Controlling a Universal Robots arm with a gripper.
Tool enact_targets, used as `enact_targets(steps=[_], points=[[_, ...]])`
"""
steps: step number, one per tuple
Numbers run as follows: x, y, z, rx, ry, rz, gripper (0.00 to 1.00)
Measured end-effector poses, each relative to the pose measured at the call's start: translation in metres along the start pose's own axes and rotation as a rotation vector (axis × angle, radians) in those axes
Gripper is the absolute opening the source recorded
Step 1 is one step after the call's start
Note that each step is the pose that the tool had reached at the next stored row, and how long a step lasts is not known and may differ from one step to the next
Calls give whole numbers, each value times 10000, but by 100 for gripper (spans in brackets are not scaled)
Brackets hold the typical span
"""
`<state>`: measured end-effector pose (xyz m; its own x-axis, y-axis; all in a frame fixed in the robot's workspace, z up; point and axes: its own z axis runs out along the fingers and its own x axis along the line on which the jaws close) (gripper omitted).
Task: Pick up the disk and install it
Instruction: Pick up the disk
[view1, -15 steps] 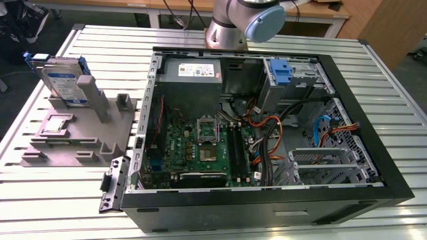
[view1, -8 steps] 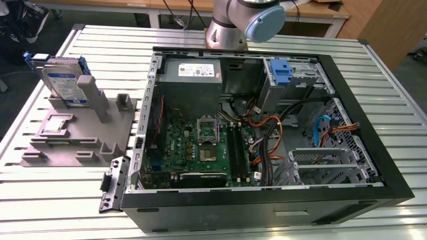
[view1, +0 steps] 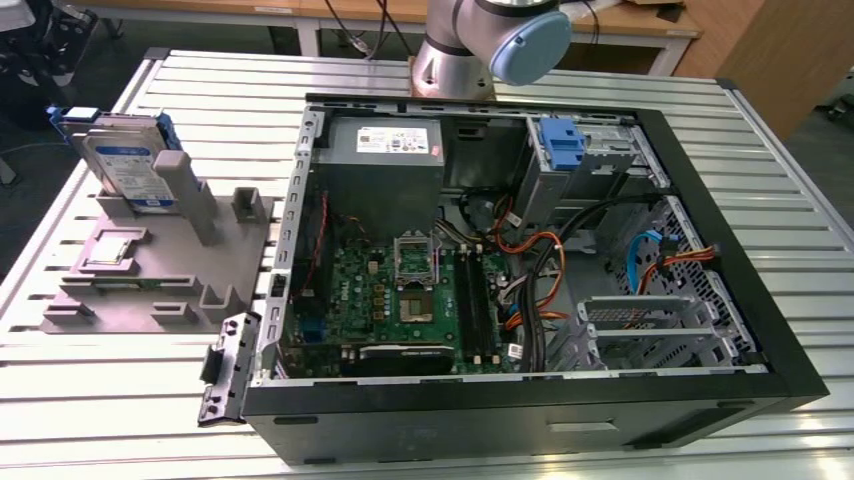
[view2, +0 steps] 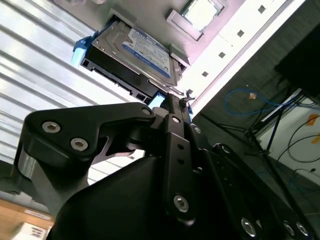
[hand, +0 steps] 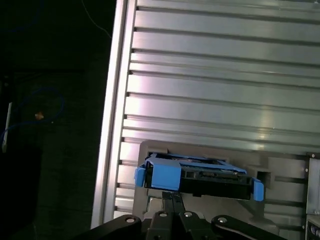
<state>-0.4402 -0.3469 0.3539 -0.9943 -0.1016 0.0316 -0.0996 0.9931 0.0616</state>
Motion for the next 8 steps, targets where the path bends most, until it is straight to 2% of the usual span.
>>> enact_targets(steps=[8], points=[[0,0,4,44,87,-1382,10]])
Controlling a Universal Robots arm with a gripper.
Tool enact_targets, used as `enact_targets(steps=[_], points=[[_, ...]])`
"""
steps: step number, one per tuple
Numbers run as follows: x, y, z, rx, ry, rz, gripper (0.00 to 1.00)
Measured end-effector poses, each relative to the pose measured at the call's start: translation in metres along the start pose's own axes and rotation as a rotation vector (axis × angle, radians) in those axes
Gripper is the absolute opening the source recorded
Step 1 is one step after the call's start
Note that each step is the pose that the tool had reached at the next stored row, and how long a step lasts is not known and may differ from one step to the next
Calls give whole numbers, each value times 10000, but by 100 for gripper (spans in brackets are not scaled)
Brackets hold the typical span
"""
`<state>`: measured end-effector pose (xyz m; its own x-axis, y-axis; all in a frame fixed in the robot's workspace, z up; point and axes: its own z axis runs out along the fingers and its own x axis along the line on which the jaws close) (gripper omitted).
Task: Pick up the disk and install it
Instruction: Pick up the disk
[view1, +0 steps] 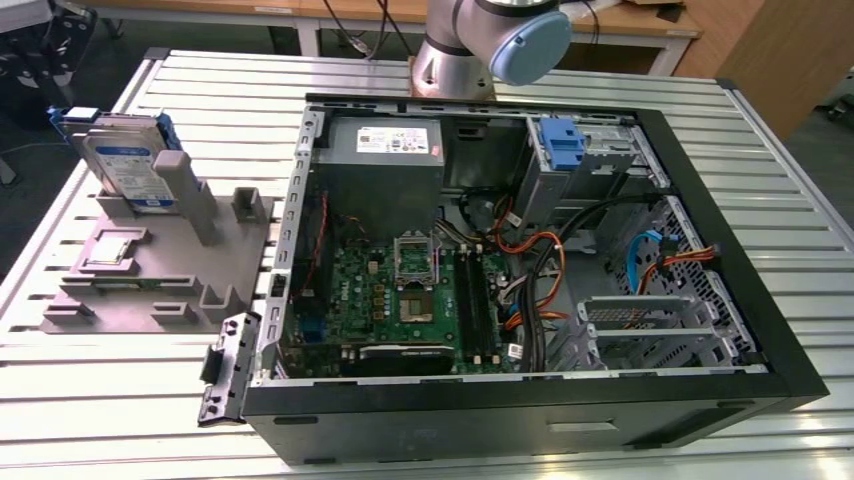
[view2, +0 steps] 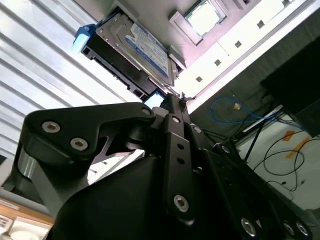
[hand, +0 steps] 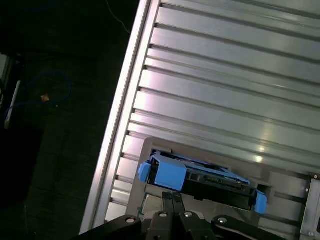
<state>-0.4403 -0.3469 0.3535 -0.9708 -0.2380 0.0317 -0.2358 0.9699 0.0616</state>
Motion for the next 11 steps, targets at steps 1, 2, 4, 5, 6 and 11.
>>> enact_targets(steps=[1,2,4,5,6,11], points=[[-1,4,0,2,3,-55,10],[-3,10,0,3,6,-72,10],[-9,26,2,4,4,-97,10],[-11,35,3,4,5,-108,10],[-14,42,4,5,6,-122,10],[-15,44,7,25,45,-752,10]])
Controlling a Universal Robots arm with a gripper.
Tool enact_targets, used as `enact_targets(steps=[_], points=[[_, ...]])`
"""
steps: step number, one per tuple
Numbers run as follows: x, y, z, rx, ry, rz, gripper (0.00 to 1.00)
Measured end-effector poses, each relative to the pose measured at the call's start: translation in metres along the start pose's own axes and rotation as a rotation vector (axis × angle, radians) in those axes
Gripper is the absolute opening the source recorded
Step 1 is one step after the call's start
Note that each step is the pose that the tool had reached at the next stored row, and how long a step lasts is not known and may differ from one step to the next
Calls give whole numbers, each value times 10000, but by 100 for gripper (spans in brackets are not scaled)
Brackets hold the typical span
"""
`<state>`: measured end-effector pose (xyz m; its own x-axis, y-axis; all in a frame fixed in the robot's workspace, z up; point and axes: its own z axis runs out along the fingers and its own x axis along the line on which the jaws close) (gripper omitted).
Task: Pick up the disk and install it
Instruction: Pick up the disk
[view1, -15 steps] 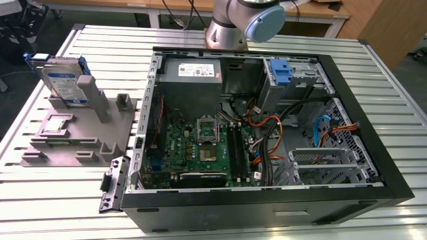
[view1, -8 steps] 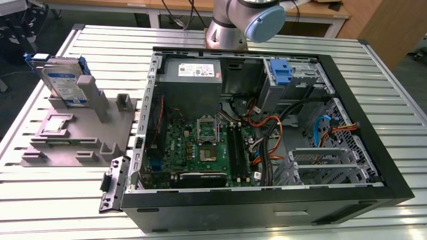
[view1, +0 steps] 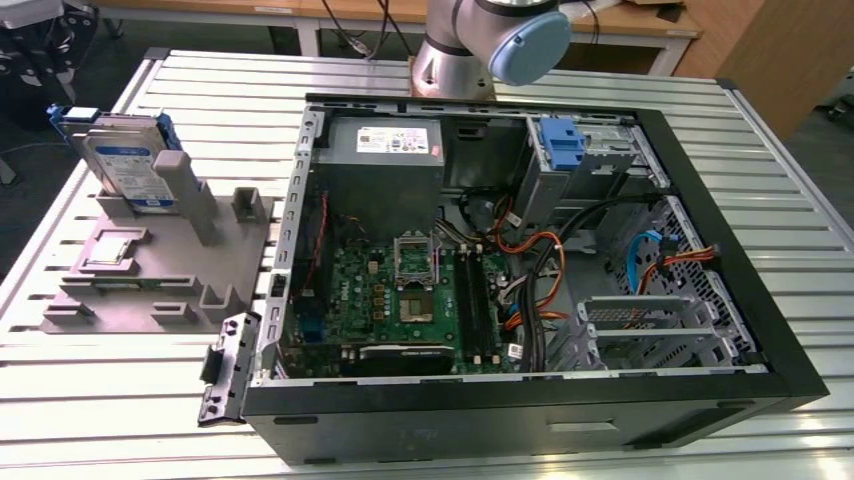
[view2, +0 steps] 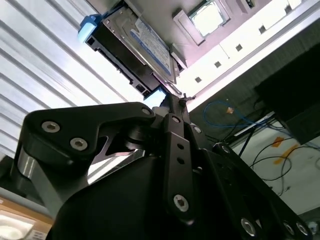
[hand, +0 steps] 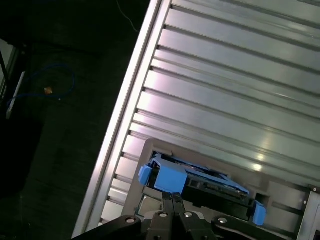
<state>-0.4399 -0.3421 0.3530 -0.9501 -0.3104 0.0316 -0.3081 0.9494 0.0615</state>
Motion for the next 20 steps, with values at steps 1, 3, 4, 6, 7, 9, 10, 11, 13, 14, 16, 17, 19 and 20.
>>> enact_targets(steps=[1,3,4,6,7,9,10,11,13,14,16,17,19,20], points=[[0,0,1,6,11,-180,10],[0,0,3,17,33,-539,10],[0,0,3,23,44,-718,10],[0,-1,5,35,67,-1094,10],[0,-1,6,41,77,-1272,10],[0,0,7,52,100,-1631,10],[0,-1,8,58,112,-1811,10],[0,-1,9,63,123,-1990,10],[0,-1,11,75,146,-2361,10],[0,-1,12,81,157,-2539,10],[0,-1,14,92,179,-2898,10],[0,-1,15,98,190,-3077,10],[0,-1,17,109,213,-3452,10],[0,-1,18,115,224,-3632,10]])
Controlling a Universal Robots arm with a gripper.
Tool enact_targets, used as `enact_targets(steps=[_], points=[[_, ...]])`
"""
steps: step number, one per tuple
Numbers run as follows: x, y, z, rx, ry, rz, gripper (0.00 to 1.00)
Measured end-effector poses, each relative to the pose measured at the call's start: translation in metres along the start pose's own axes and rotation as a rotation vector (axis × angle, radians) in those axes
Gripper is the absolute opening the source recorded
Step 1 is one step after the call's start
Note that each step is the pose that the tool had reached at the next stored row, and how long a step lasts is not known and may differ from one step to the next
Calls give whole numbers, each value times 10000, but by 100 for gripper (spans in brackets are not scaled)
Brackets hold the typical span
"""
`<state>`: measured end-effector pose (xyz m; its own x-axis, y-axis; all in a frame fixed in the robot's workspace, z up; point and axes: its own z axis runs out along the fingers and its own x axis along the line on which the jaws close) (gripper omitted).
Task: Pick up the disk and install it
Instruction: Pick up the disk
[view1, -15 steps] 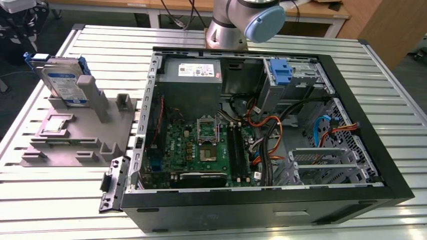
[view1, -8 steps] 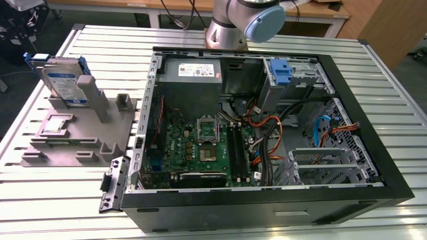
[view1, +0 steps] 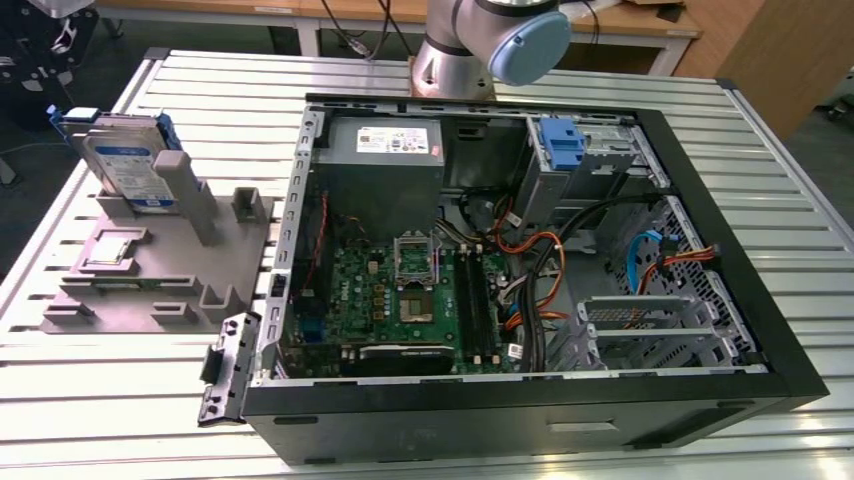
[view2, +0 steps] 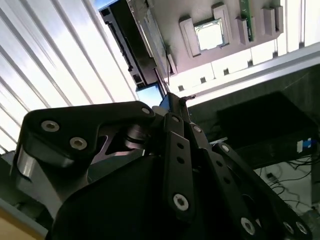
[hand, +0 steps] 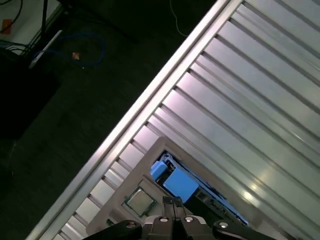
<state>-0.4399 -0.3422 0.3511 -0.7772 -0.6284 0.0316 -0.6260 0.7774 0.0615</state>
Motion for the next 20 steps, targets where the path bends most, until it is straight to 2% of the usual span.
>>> enact_targets(steps=[7,9,10,11,12,14,20], points=[[0,0,8,41,75,-1250,10],[0,0,8,57,78,-1464,10],[0,1,11,46,-3,-1548,10],[1,1,14,-49,-148,-1581,10],[1,1,14,-64,-175,-1625,10],[0,0,16,-71,-175,-1889,10],[1,0,24,-52,-111,-2876,10]])
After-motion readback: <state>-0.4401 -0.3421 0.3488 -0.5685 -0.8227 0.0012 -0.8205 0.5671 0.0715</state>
